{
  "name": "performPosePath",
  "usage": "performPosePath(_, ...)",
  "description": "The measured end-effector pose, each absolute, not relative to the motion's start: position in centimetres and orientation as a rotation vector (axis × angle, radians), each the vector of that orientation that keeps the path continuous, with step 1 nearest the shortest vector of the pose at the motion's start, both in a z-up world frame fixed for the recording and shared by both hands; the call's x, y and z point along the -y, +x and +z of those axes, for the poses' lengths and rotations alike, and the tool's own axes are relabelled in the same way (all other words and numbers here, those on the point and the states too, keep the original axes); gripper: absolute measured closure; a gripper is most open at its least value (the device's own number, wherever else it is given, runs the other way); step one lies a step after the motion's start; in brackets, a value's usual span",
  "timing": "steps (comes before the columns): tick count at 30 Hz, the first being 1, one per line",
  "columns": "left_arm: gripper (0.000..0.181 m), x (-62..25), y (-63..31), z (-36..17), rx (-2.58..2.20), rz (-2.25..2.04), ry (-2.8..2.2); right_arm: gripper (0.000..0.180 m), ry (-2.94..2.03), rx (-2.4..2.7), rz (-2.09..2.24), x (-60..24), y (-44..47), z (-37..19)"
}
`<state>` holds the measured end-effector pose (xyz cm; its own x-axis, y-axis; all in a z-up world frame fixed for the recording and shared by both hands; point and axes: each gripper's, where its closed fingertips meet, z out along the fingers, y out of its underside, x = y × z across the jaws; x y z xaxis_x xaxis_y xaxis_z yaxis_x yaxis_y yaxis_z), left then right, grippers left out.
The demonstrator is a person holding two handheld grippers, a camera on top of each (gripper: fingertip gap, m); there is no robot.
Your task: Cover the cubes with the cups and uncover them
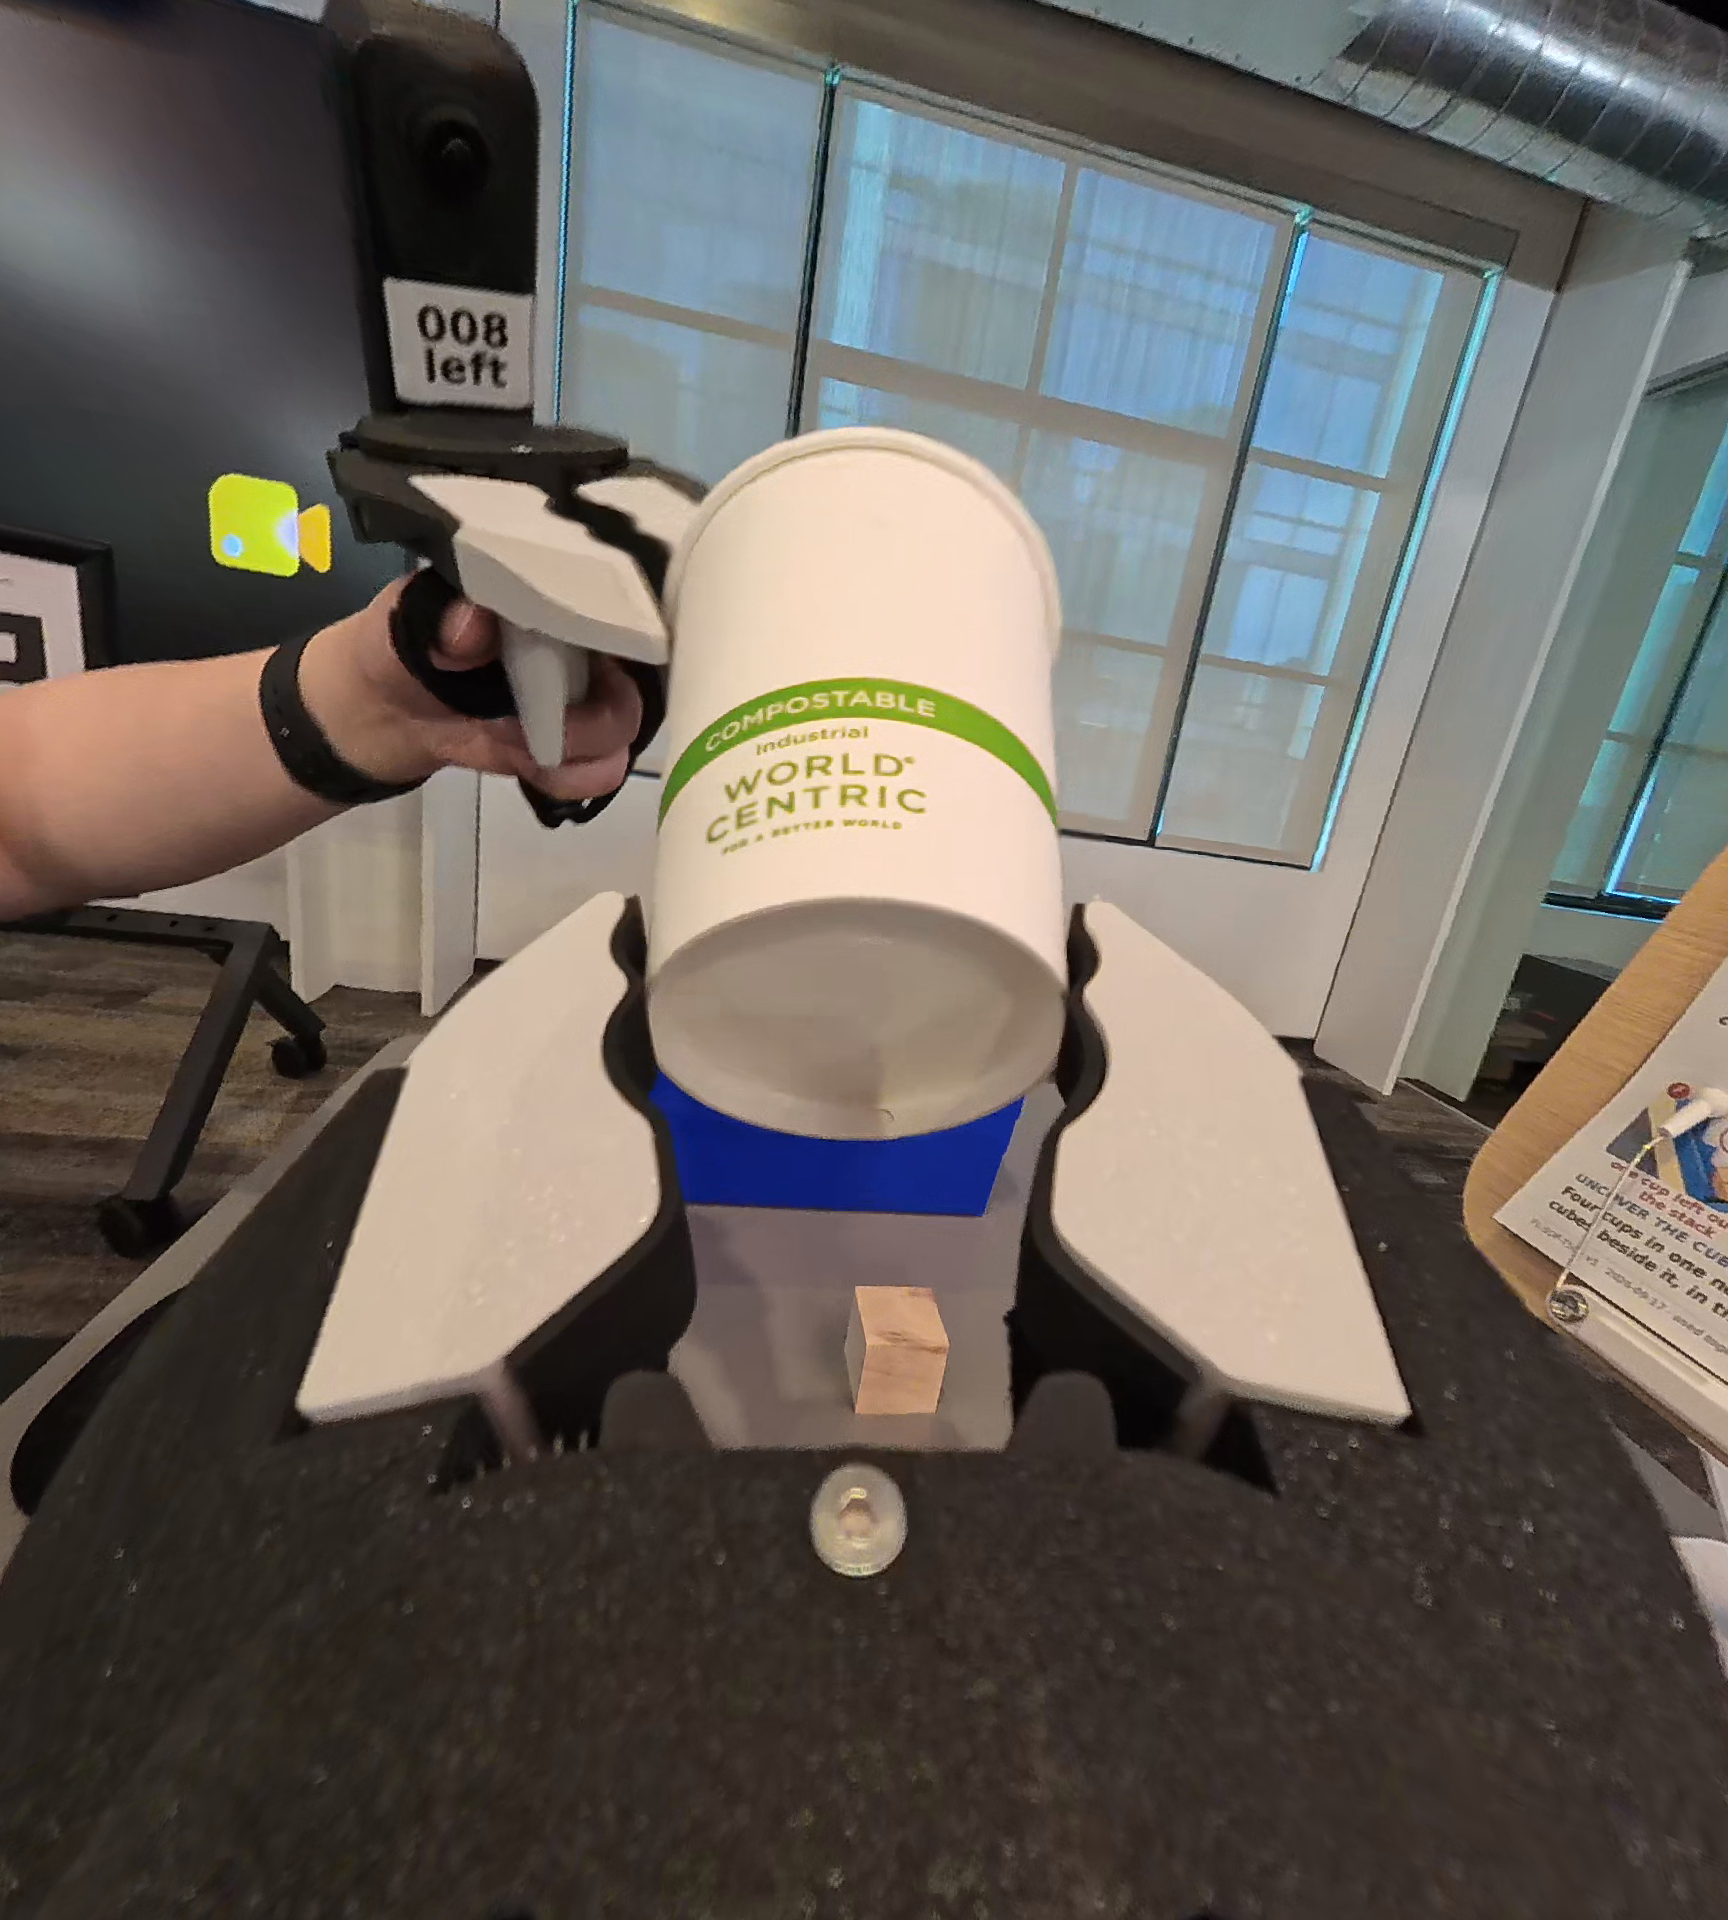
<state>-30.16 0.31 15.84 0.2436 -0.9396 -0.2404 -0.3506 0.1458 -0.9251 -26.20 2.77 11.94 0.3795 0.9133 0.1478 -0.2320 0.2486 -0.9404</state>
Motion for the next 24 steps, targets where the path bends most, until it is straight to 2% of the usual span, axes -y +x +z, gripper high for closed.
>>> performPosePath(5,0.177,0.7,-29.3,15.7,-1.311,-0.707,-1.366,0.094,-1.029,0.810,0.858,-3.4,-26.2,11.9)
performPosePath(12,0.177,1.4,-29.2,15.9,-1.314,-0.759,-1.357,0.101,-0.985,0.815,0.959,-2.6,-25.7,12.4)
performPosePath(24,0.170,0.7,-29.6,15.3,-1.304,-0.638,-1.338,0.102,-0.968,0.844,0.788,-2.7,-25.3,12.6)
